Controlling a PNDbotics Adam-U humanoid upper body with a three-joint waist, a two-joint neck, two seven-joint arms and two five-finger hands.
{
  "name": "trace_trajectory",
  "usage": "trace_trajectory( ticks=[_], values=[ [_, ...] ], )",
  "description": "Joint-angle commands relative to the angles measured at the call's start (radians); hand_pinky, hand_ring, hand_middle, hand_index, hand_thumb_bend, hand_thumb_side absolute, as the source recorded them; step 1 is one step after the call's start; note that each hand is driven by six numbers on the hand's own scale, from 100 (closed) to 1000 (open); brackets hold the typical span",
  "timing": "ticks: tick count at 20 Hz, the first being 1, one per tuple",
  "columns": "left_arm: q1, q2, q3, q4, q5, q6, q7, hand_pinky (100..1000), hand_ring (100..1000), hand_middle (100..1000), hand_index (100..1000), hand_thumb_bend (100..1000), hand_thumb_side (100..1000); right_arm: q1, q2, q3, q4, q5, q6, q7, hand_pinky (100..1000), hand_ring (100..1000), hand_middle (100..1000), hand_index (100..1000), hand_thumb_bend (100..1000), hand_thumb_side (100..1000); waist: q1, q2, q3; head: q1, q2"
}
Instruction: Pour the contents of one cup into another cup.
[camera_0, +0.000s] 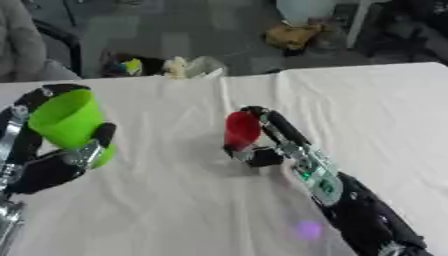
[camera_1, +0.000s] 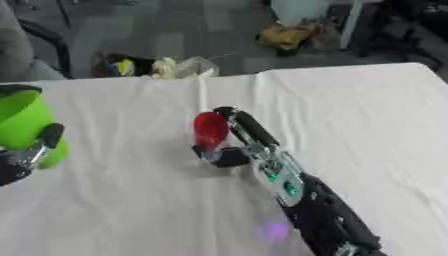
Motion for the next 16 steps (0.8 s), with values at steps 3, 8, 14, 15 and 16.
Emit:
trace_trajectory(
  ticks=[3, 8, 14, 15, 16],
  values=[
    [0.016, 0.036, 0.041, -0.03, 0.006, 0.006, 0.031, 220, 258, 363, 734, 100, 240, -0.002, -0.063, -0.024, -0.093, -0.046, 0.034, 0.005, 844, 874, 329, 640, 100, 312, -0.003, -0.028, -0.01, 0.004, 0.0],
    [0.044, 0.037, 0.056, -0.014, -0.003, 0.01, 0.049, 218, 257, 362, 733, 100, 240, 0.003, -0.102, -0.037, -0.161, -0.079, 0.066, 0.013, 841, 868, 330, 639, 100, 293, -0.007, -0.036, -0.024, 0.006, -0.002],
    [0.074, 0.04, 0.055, 0.023, -0.036, 0.012, 0.052, 211, 252, 358, 732, 100, 239, 0.011, -0.145, -0.041, -0.249, -0.112, 0.09, 0.026, 841, 863, 340, 646, 100, 283, -0.014, -0.045, -0.042, 0.012, 0.0],
    [0.078, 0.041, 0.054, 0.03, -0.041, 0.013, 0.052, 209, 250, 357, 730, 100, 238, 0.012, -0.151, -0.041, -0.263, -0.116, 0.093, 0.03, 841, 862, 341, 647, 100, 282, -0.016, -0.046, -0.045, 0.014, 0.0],
    [0.082, 0.042, 0.052, 0.037, -0.049, 0.013, 0.05, 208, 249, 356, 729, 100, 238, 0.013, -0.157, -0.041, -0.276, -0.123, 0.097, 0.034, 841, 862, 341, 646, 100, 273, -0.017, -0.048, -0.048, 0.015, 0.0]
  ],
)
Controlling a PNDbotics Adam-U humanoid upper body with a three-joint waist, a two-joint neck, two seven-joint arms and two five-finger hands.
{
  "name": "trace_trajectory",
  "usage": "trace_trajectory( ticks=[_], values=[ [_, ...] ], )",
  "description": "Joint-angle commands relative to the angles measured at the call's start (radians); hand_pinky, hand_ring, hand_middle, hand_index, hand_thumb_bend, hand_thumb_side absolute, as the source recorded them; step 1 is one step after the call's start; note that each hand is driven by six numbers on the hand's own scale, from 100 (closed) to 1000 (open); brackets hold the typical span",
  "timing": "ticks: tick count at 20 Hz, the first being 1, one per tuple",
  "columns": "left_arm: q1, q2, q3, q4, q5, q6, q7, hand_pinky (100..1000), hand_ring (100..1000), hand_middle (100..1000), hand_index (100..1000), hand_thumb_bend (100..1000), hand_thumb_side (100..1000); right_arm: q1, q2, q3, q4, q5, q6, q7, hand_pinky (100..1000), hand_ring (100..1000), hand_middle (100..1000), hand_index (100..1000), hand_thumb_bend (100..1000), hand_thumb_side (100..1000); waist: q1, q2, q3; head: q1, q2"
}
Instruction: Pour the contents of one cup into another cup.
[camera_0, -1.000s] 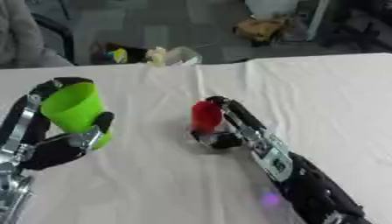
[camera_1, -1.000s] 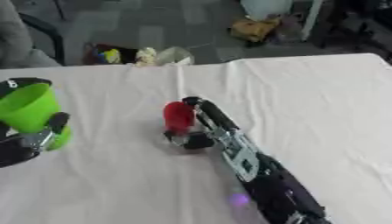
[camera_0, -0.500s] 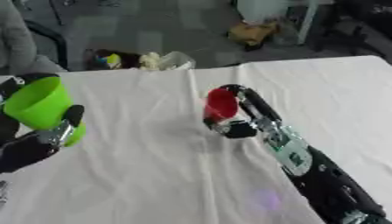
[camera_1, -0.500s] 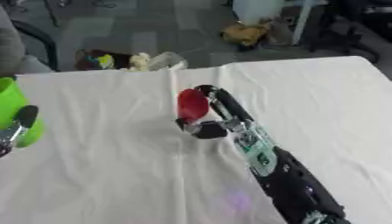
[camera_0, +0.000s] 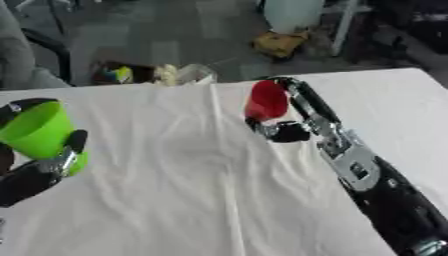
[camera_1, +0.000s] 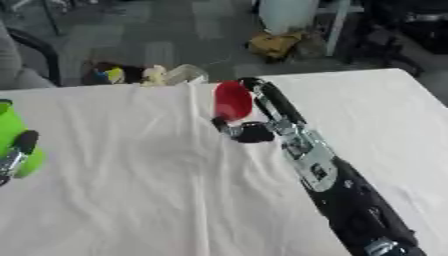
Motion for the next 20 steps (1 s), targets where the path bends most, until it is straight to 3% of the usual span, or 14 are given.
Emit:
trace_trajectory(
  ticks=[1, 11, 20],
  values=[
    [-0.002, 0.028, 0.009, 0.009, -0.025, -0.001, 0.001, 204, 246, 353, 726, 100, 238, -0.008, -0.047, -0.011, -0.065, -0.025, 0.014, 0.011, 841, 861, 341, 647, 100, 257, -0.002, -0.022, -0.006, 0.007, 0.0],
    [-0.035, 0.088, 0.007, -0.032, -0.016, 0.002, -0.01, 188, 234, 348, 721, 100, 225, 0.026, -0.014, 0.034, -0.084, -0.048, 0.015, 0.059, 839, 865, 321, 633, 100, 290, 0.006, -0.029, -0.006, 0.007, -0.002],
    [-0.151, 0.226, -0.078, -0.062, -0.099, 0.059, -0.164, 193, 236, 353, 726, 100, 197, 0.019, 0.068, 0.103, -0.033, -0.032, -0.021, 0.134, 837, 869, 308, 627, 100, 313, 0.021, -0.037, -0.008, -0.001, -0.005]
  ],
)
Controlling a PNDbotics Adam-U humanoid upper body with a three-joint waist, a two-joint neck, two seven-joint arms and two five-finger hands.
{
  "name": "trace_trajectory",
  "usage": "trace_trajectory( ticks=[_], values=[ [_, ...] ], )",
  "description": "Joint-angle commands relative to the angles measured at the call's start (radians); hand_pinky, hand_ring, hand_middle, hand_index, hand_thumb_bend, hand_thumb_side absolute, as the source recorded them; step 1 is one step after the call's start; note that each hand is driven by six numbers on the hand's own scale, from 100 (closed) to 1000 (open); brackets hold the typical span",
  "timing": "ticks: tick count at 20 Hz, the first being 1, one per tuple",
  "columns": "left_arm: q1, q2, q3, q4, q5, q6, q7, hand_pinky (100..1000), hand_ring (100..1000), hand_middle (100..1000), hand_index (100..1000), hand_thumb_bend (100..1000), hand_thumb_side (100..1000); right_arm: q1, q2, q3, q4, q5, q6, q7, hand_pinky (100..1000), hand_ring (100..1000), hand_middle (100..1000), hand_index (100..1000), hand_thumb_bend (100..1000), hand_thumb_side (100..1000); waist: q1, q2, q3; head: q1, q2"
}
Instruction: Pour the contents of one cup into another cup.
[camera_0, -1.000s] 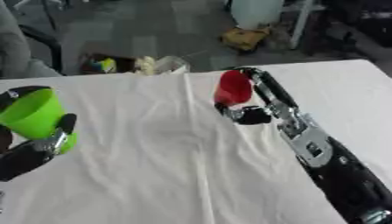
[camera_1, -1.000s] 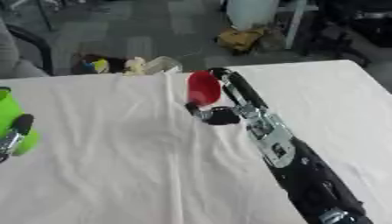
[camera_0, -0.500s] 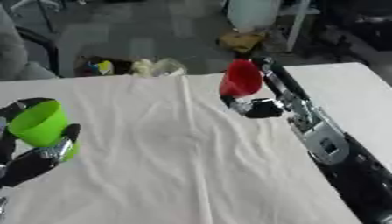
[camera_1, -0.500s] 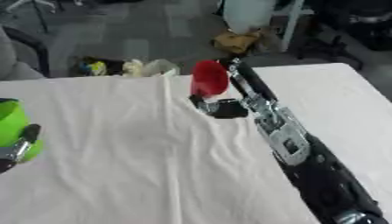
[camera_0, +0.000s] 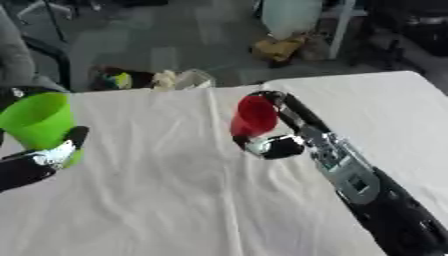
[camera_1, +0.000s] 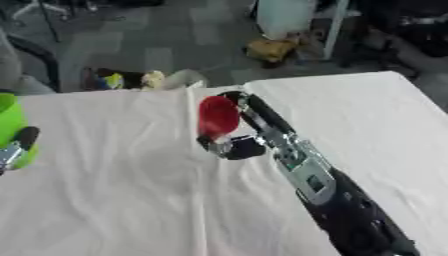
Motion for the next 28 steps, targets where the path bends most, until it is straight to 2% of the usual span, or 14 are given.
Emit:
trace_trajectory(
  ticks=[1, 6, 14, 19, 23, 28],
  values=[
    [-0.053, 0.072, -0.032, -0.024, -0.051, 0.022, -0.065, 195, 237, 354, 726, 100, 194, -0.024, 0.018, 0.019, 0.013, 0.009, -0.015, 0.027, 838, 870, 306, 626, 100, 316, 0.003, -0.02, -0.003, -0.005, -0.005],
    [-0.127, 0.089, -0.079, 0.0, -0.139, 0.039, -0.143, 195, 238, 355, 726, 100, 184, -0.032, 0.059, 0.05, 0.053, 0.024, -0.037, 0.057, 837, 871, 300, 625, 100, 320, 0.005, -0.023, -0.006, -0.007, -0.006],
    [-0.201, 0.056, -0.133, 0.047, -0.248, 0.02, -0.225, 195, 239, 356, 726, 119, 178, -0.057, 0.1, 0.108, 0.111, 0.057, -0.085, 0.133, 839, 871, 291, 634, 100, 331, -0.004, -0.029, -0.003, -0.01, -0.006],
    [-0.216, 0.043, -0.148, 0.06, -0.28, 0.002, -0.249, 195, 239, 356, 727, 119, 180, -0.077, 0.104, 0.139, 0.135, 0.108, -0.12, 0.209, 840, 869, 288, 653, 100, 319, -0.015, -0.033, 0.001, -0.01, -0.005],
    [-0.22, 0.038, -0.153, 0.063, -0.29, -0.003, -0.26, 194, 238, 355, 726, 120, 179, -0.09, 0.098, 0.156, 0.154, 0.183, -0.14, 0.268, 844, 862, 291, 681, 100, 312, -0.024, -0.039, 0.002, -0.008, -0.004],
    [-0.236, 0.027, -0.168, 0.067, -0.305, -0.016, -0.283, 191, 235, 352, 726, 129, 178, -0.101, 0.106, 0.161, 0.183, 0.225, -0.161, 0.297, 844, 861, 294, 687, 100, 315, -0.028, -0.042, 0.004, -0.009, -0.005]
  ],
)
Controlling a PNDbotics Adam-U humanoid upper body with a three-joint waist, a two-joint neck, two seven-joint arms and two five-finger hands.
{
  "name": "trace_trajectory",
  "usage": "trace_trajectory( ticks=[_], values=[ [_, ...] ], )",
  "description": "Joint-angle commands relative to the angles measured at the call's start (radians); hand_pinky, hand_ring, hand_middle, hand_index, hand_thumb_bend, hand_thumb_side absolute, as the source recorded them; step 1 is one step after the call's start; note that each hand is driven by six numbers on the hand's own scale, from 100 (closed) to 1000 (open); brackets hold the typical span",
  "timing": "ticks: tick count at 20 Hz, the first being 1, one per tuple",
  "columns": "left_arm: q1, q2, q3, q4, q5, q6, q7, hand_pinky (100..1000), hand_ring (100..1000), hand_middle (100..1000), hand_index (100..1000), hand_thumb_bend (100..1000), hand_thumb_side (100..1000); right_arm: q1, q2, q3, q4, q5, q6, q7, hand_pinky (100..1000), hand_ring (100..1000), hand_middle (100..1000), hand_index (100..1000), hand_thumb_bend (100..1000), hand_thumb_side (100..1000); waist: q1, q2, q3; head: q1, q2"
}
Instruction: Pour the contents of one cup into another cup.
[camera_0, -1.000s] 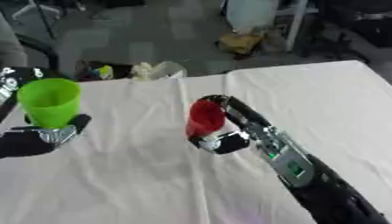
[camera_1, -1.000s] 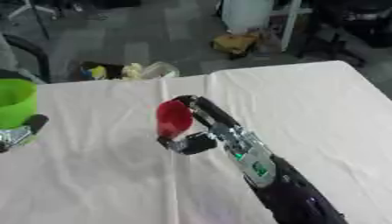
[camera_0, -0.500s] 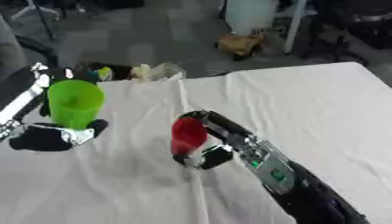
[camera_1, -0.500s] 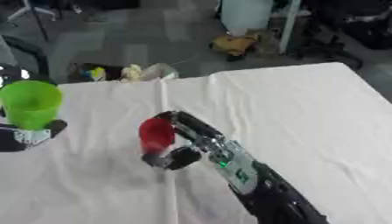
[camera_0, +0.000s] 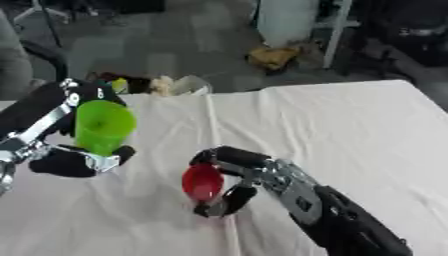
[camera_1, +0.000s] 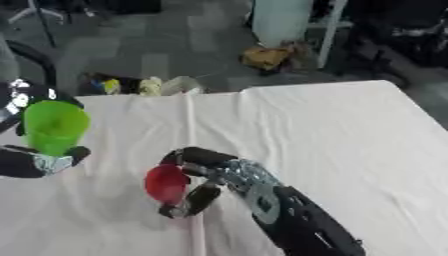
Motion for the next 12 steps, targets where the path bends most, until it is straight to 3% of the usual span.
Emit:
trace_trajectory(
  ticks=[1, 12],
  values=[
    [-0.031, -0.002, -0.007, -0.006, -0.016, -0.01, -0.021, 191, 235, 352, 726, 132, 178, -0.026, -0.002, -0.003, 0.006, 0.02, -0.013, 0.013, 845, 861, 294, 687, 100, 315, 0.001, -0.021, 0.004, -0.004, -0.005],
    [-0.087, -0.013, -0.1, 0.001, -0.1, -0.103, -0.19, 191, 238, 351, 727, 167, 182, -0.036, 0.013, -0.004, 0.04, 0.016, -0.028, 0.018, 845, 862, 292, 680, 100, 317, 0.012, -0.022, 0.008, -0.009, -0.007]
  ],
)
